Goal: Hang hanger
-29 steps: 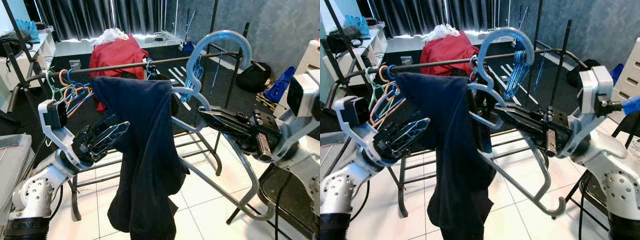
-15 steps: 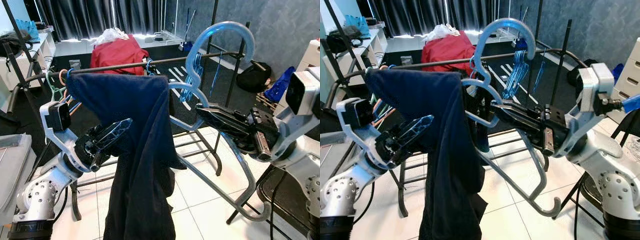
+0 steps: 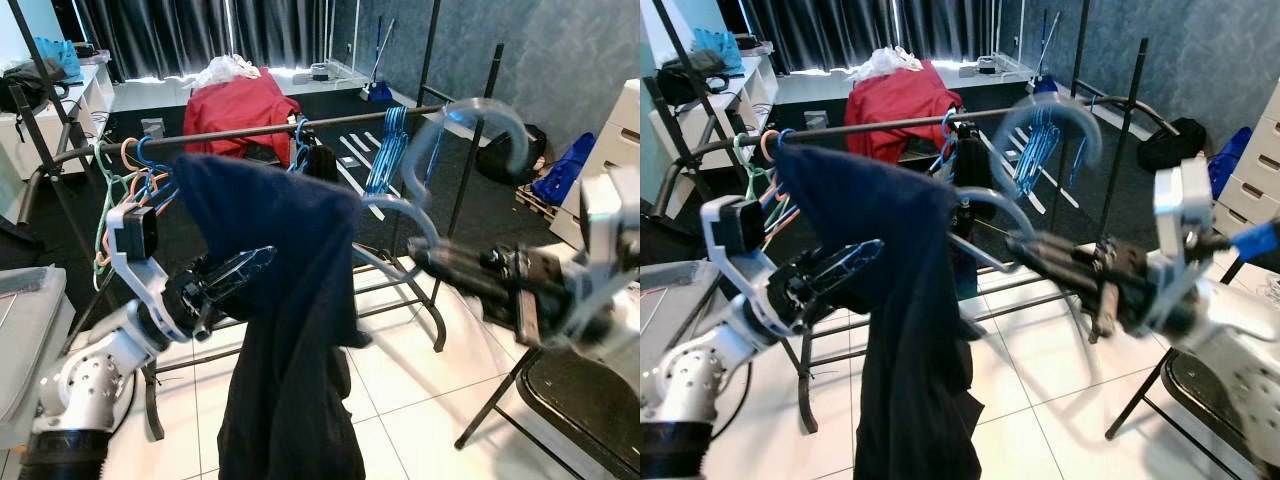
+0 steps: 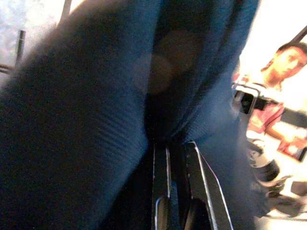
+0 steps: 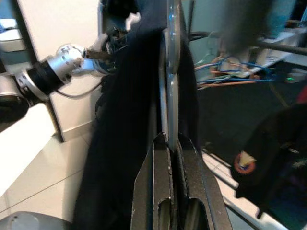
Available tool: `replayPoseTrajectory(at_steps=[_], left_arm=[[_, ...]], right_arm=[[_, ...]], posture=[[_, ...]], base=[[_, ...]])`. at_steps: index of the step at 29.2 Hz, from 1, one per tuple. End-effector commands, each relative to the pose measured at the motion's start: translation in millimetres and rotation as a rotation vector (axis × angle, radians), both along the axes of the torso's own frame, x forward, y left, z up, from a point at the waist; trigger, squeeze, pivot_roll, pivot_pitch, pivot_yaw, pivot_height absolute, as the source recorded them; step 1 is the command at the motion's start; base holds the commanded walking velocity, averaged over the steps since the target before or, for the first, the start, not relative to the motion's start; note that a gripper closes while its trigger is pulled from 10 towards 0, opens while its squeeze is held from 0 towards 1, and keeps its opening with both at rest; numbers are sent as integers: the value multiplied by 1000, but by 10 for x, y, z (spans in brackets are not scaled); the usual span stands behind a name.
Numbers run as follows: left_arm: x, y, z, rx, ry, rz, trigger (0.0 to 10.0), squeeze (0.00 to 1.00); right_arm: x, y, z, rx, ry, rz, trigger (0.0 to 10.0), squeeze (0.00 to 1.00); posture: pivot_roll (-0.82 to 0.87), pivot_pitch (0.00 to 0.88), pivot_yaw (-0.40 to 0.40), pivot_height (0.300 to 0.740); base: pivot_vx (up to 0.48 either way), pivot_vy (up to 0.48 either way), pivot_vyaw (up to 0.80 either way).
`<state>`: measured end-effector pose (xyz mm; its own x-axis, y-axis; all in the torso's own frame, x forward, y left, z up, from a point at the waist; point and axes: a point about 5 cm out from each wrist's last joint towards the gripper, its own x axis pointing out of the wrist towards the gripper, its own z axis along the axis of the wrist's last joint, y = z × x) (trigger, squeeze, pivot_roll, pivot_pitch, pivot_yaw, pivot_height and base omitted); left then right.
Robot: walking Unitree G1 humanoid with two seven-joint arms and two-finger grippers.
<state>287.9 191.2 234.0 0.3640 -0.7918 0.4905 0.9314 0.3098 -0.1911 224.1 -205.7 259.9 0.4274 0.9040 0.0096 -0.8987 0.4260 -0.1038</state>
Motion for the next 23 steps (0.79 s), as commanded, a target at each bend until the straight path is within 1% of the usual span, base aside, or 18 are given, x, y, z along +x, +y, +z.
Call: replayPoseTrajectory(at_steps=[1,3,5,6,7,9,11,12,13,14,15,17,18,19,20,21,23], left_arm=[[-6,397,99,-72,-55,185,0,0],[-11,346,86,-75,-53,165,0,0],[-11,346,86,-75,-53,165,0,0],[-16,292,71,-77,-51,145,118,0],[-16,292,71,-77,-51,145,118,0],[0,194,38,-83,-47,137,0,0],[13,183,33,-84,-46,146,0,0],[38,211,44,-86,-48,173,0,0],[38,211,44,-86,-48,173,0,0],[72,269,68,-85,-51,210,0,0],[72,269,68,-85,-51,210,0,0],[147,482,173,-99,-61,324,0,0],[187,616,238,-119,-63,393,157,0],[187,616,238,-119,-63,393,157,0],[203,712,305,-147,-68,435,549,0],[210,724,339,-160,-66,437,7176,0],[212,713,353,-166,-64,431,7176,0]], right_arm=[[4,-181,80,-18,-26,-91,0,0],[7,-145,100,1,-35,-83,0,0],[7,-145,100,1,-35,-83,0,0],[12,-116,96,7,-36,-76,0,0],[12,-116,96,7,-36,-76,0,0],[22,-63,68,2,-28,-56,0,0],[21,-56,51,-11,-25,-52,0,0],[16,-68,13,-37,-13,-56,0,0],[16,-68,13,-37,-13,-56,0,0],[6,-96,-42,-77,2,-67,0,0],[6,-96,-42,-77,2,-67,0,0],[-21,-182,-185,-160,46,-112,0,0],[-38,-215,-242,-176,65,-132,0,0],[-38,-215,-242,-176,65,-132,0,0],[-52,-231,-276,-179,76,-145,0,0],[-58,-221,-286,-164,77,-148,0,0],[-58,-209,-287,-151,75,-148,0,0]], posture=[[-132,0,30,740],[-133,0,32,740],[-133,0,32,740],[-133,0,32,740],[-133,0,32,740],[-134,0,28,740],[-134,0,28,740],[-138,0,27,740],[-138,0,27,740],[-138,0,27,740],[-138,0,27,740],[-140,0,31,740],[-140,0,32,740],[-140,0,32,740],[-139,0,35,740],[-137,0,36,740],[-137,0,36,740]], base=[[0,0,0],[0,0,0],[0,0,0],[0,0,0],[0,0,0],[0,0,0],[0,0,0],[0,0,0],[0,0,0],[0,0,0],[0,0,0],[0,0,0],[0,0,0],[0,0,0],[0,0,0],[0,0,0],[0,0,0]])
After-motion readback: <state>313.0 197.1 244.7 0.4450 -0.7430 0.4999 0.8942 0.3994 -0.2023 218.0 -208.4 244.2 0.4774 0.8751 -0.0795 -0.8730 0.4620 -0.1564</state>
